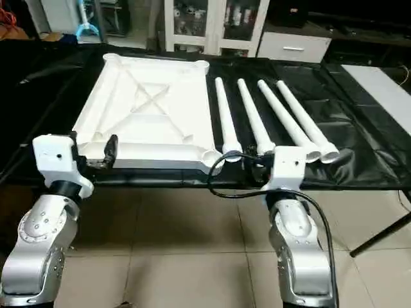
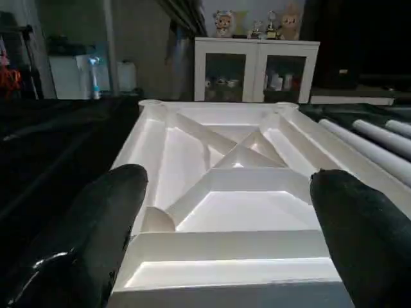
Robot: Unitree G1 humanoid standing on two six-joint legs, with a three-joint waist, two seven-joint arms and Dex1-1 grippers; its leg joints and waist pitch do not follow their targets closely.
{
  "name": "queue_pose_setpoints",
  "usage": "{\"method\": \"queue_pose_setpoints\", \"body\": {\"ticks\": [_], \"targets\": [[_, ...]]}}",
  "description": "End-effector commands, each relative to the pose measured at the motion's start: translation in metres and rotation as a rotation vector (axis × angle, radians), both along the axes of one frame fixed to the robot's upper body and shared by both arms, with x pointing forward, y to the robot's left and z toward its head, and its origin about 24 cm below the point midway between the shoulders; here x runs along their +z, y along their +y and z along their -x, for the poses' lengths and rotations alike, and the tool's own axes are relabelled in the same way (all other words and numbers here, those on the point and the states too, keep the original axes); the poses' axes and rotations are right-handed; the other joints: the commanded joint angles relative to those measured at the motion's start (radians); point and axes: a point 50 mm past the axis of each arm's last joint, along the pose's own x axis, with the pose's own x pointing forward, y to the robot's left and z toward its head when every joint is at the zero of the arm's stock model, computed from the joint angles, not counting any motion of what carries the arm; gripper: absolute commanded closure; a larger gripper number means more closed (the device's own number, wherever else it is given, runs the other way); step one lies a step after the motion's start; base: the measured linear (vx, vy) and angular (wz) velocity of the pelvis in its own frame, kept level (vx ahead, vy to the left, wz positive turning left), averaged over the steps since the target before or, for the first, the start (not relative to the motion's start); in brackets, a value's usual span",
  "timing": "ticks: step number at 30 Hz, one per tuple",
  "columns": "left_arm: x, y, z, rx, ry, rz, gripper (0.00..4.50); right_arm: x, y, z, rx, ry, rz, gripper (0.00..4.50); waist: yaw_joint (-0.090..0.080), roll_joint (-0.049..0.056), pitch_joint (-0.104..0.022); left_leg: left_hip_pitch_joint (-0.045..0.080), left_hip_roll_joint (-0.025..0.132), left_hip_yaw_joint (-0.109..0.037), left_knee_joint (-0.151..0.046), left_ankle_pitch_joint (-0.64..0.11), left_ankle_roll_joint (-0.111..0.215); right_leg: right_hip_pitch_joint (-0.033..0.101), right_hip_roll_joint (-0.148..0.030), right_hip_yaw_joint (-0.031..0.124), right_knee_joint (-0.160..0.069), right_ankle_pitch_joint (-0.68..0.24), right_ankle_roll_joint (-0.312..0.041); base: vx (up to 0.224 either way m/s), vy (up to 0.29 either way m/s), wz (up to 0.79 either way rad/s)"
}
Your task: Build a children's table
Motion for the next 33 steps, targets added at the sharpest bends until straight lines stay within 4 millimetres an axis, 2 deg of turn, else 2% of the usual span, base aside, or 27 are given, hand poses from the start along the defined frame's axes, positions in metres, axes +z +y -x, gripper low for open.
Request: {"method": "queue_pose_setpoints", "body": {"ticks": [1,2,5,6,7,8,10,11,12,13,14,15,16,17,18,19,20,21,22,24,25,26,27,28,30,31,33], "targets": [[0.004,-0.006,-0.003,-0.049,-0.018,0.003,0.0,0.006,-0.001,-0.005,0.0,-0.019,0.023,0.02,-0.006,0.01,-0.051,0.028,0.075,-0.031,-0.085,-0.19,-0.047,0.014,-0.081,0.052,-0.072,0.046,-0.127,0.0,0.0,0.0],[0.005,-0.009,-0.004,-0.057,-0.023,0.008,0.0,0.009,-0.001,-0.005,0.004,-0.022,0.028,0.02,-0.005,0.012,-0.052,0.028,0.075,-0.031,-0.084,-0.18,-0.045,0.016,-0.082,0.051,-0.07,0.055,-0.127,0.0,0.0,0.0],[0.009,-0.014,-0.005,-0.065,-0.04,-0.007,0.0,0.015,-0.002,-0.007,0.02,-0.037,0.036,0.02,-0.005,0.011,-0.051,0.03,0.075,-0.027,-0.082,-0.181,-0.041,0.013,-0.082,0.051,-0.071,0.054,-0.126,0.0,0.0,0.0],[0.009,-0.018,-0.006,-0.08,-0.04,-0.031,0.0,0.014,-0.002,-0.008,0.027,-0.036,0.042,0.02,-0.006,-0.006,-0.051,0.028,0.075,-0.025,-0.083,-0.185,-0.034,0.016,-0.083,0.051,-0.073,0.042,-0.125,0.0,0.0,0.0],[0.008,-0.021,-0.007,-0.091,-0.037,-0.061,0.0,0.012,-0.002,-0.008,0.03,-0.032,0.046,0.02,-0.001,-0.001,-0.048,0.035,0.077,-0.026,-0.088,-0.264,-0.036,0.019,-0.088,0.051,-0.081,-0.084,-0.11,0.0,0.0,0.0],[0.007,-0.022,-0.007,-0.094,-0.035,-0.068,0.0,0.012,-0.002,-0.008,0.03,-0.031,0.046,0.02,-0.001,-0.001,-0.048,0.035,0.077,-0.026,-0.088,-0.264,-0.036,0.019,-0.088,0.051,-0.081,-0.084,-0.11,0.0,0.0,0.0],[0.008,-0.025,-0.005,-0.121,-0.029,-0.116,0.0,0.009,-0.001,-0.009,0.034,-0.018,0.048,0.02,-0.005,-0.004,-0.046,0.047,0.076,-0.026,-0.093,-0.377,-0.04,0.023,-0.082,0.046,-0.097,-0.248,-0.093,0.0,0.0,0.0],[0.008,-0.025,-0.004,-0.121,-0.029,-0.116,0.0,0.009,-0.001,-0.009,0.034,-0.018,0.048,0.02,-0.01,0.001,-0.044,0.051,0.074,-0.026,-0.097,-0.42,-0.037,0.028,-0.074,0.04,-0.106,-0.294,-0.095,0.0,0.0,0.0],[0.008,-0.025,-0.003,-0.118,-0.026,-0.109,0.0,0.009,0.0,-0.01,0.035,-0.018,0.048,0.02,-0.014,0.0,-0.038,0.062,0.071,-0.024,-0.1,-0.481,-0.031,0.03,-0.068,0.033,-0.117,-0.357,-0.106,0.0,0.0,0.0],[0.008,-0.023,-0.002,-0.114,-0.024,-0.105,0.0,0.01,0.001,-0.009,0.04,-0.021,0.049,0.02,-0.016,0.006,-0.033,0.069,0.069,-0.024,-0.1,-0.511,-0.031,0.03,-0.068,0.031,-0.124,-0.396,-0.11,0.0,0.0,0.0],[0.007,-0.022,-0.002,-0.109,-0.018,-0.102,0.0,0.011,0.001,-0.008,0.046,-0.022,0.052,0.02,-0.019,0.001,-0.038,0.07,0.067,-0.023,-0.099,-0.512,-0.027,0.04,-0.07,0.031,-0.132,-0.414,-0.113,0.0,0.0,0.0],[0.007,-0.022,-0.002,-0.107,-0.017,-0.102,0.0,0.011,0.001,-0.008,0.047,-0.022,0.053,0.02,-0.019,-0.003,-0.037,0.07,0.068,-0.022,-0.102,-0.508,-0.022,0.043,-0.069,0.031,-0.133,-0.412,-0.114,0.0,0.0,0.0],[0.006,-0.022,-0.002,-0.099,-0.015,-0.105,0.0,0.011,-0.001,-0.008,0.048,-0.019,0.06,0.02,-0.021,0.003,-0.042,0.083,0.068,-0.021,-0.104,-0.495,-0.012,0.05,-0.068,0.029,-0.134,-0.379,-0.129,0.0,0.0,0.0],[0.006,-0.022,-0.002,-0.099,-0.015,-0.105,0.0,0.011,-0.001,-0.008,0.048,-0.019,0.061,0.02,-0.024,0.003,-0.044,0.082,0.068,-0.021,-0.107,-0.478,-0.004,0.055,-0.064,0.028,-0.132,-0.344,-0.135,0.067,0.016,0.01],[0.007,-0.021,-0.002,-0.099,-0.016,-0.106,0.0,0.012,-0.002,-0.008,0.049,-0.018,0.063,0.02,-0.024,0.011,-0.046,0.084,0.07,-0.023,-0.11,-0.454,0.005,0.06,-0.061,0.025,-0.126,-0.302,-0.14,0.079,0.018,0.0],[0.007,-0.021,-0.002,-0.099,-0.016,-0.106,0.0,0.012,-0.002,-0.008,0.049,-0.018,0.063,0.02,-0.035,0.01,-0.052,0.092,0.074,-0.027,-0.114,-0.413,0.032,0.065,-0.056,0.018,-0.116,-0.2,-0.164,0.079,0.018,0.0],[0.007,-0.022,-0.002,-0.1,-0.016,-0.106,0.0,0.012,-0.002,-0.008,0.049,-0.018,0.064,0.02,-0.037,0.007,-0.053,0.091,0.072,-0.025,-0.113,-0.391,0.045,0.068,-0.057,0.018,-0.115,-0.168,-0.17,0.065,0.016,0.0],[0.007,-0.022,-0.002,-0.103,-0.016,-0.111,0.0,0.012,-0.004,-0.009,0.048,-0.018,0.065,0.02,-0.036,0.004,-0.059,0.076,0.062,-0.018,-0.104,-0.307,0.077,0.087,-0.06,0.021,-0.11,-0.09,-0.177,0.097,0.01,-0.01],[0.008,-0.023,-0.003,-0.104,-0.016,-0.113,0.0,0.012,-0.004,-0.009,0.047,-0.018,0.067,0.02,-0.033,0.01,-0.059,0.073,0.058,-0.014,-0.101,-0.274,0.088,0.091,-0.062,0.022,-0.111,-0.069,-0.179,0.097,0.01,-0.01],[0.01,-0.023,-0.005,-0.101,-0.021,-0.122,0.0,0.013,-0.006,-0.011,0.047,-0.021,0.073,0.02,-0.028,0.001,-0.066,0.061,0.046,-0.007,-0.084,-0.156,0.133,0.111,-0.058,0.026,-0.103,0.017,-0.184,0.092,0.005,0.01],[0.01,-0.023,-0.005,-0.1,-0.021,-0.125,0.0,0.013,-0.006,-0.011,0.048,-0.022,0.075,0.02,-0.026,0.004,-0.068,0.061,0.044,-0.007,-0.081,-0.131,0.143,0.113,-0.056,0.025,-0.099,0.039,-0.183,0.084,0.003,0.01],[0.01,-0.023,-0.006,-0.099,-0.022,-0.13,0.0,0.014,-0.006,-0.012,0.048,-0.024,0.077,0.02,-0.028,0.003,-0.073,0.068,0.043,-0.011,-0.077,-0.086,0.168,0.112,-0.047,0.022,-0.089,0.09,-0.18,0.085,0.001,0.02],[0.011,-0.022,-0.006,-0.097,-0.024,-0.138,0.0,0.015,-0.005,-0.012,0.052,-0.032,0.073,0.02,-0.029,0.008,-0.074,0.073,0.044,-0.015,-0.075,-0.06,0.184,0.109,-0.043,0.019,-0.081,0.118,-0.177,0.083,-0.001,0.03],[0.011,-0.021,-0.006,-0.094,-0.022,-0.137,0.0,0.016,-0.005,-0.013,0.06,-0.039,0.064,0.02,-0.037,0.008,-0.076,0.093,0.052,-0.03,-0.068,0.019,0.252,0.092,-0.035,0.009,-0.06,0.178,-0.163,0.083,-0.001,0.03],[0.011,-0.02,-0.006,-0.091,-0.021,-0.137,0.0,0.017,-0.005,-0.013,0.07,-0.046,0.054,0.02,-0.04,0.008,-0.079,0.107,0.059,-0.038,-0.059,0.068,0.305,0.078,-0.036,0.004,-0.049,0.193,-0.158,0.072,-0.011,0.03],[0.012,-0.018,-0.007,-0.088,-0.019,-0.133,0.0,0.018,-0.004,-0.013,0.077,-0.048,0.052,0.02,-0.039,0.002,-0.076,0.104,0.056,-0.037,-0.047,0.112,0.358,0.073,-0.043,0.011,-0.043,0.211,-0.158,0.067,-0.015,0.04],[0.013,-0.017,-0.007,-0.082,-0.021,-0.131,0.0,0.019,-0.003,-0.013,0.088,-0.049,0.054,0.02,-0.028,-0.003,-0.072,0.071,0.036,-0.019,-0.039,0.095,0.344,0.099,-0.053,0.025,-0.058,0.215,-0.177,0.0,0.0,0.0]]}}
